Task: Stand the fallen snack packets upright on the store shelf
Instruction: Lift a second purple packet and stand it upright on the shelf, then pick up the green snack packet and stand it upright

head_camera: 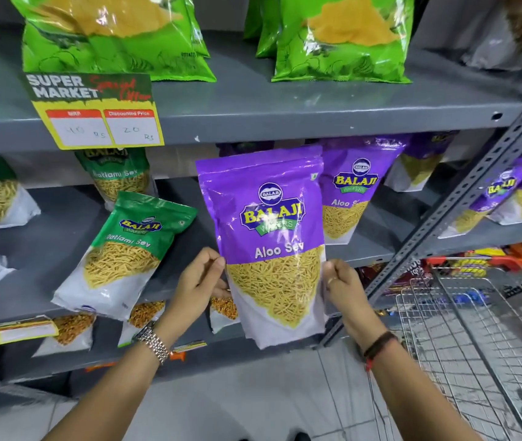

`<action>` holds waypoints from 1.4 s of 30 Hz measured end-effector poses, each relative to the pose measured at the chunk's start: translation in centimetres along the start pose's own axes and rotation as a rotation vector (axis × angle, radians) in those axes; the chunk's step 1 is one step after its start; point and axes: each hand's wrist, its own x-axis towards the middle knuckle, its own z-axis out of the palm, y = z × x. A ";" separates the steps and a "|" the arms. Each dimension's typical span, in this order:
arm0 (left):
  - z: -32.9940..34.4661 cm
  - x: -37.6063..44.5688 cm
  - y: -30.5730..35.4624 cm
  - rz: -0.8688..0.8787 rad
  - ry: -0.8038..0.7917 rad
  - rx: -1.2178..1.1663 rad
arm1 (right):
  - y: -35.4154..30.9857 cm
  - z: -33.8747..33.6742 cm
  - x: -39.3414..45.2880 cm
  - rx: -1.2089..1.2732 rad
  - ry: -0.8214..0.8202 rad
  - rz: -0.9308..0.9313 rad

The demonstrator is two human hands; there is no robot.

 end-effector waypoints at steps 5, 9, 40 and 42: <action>-1.2 3.3 -1.1 -0.017 0.081 0.097 | 0.3 3.5 4.7 -0.143 -0.036 0.007; -2.5 6.6 -0.7 0.008 0.165 0.114 | -2.3 6.5 8.7 -0.096 -0.051 -0.063; -22.3 5.2 -6.2 -0.521 0.501 0.318 | -3.3 29.0 3.6 0.293 -0.642 0.555; -22.3 4.7 -6.9 -0.491 0.508 0.224 | -3.4 30.2 3.3 0.329 -0.565 0.579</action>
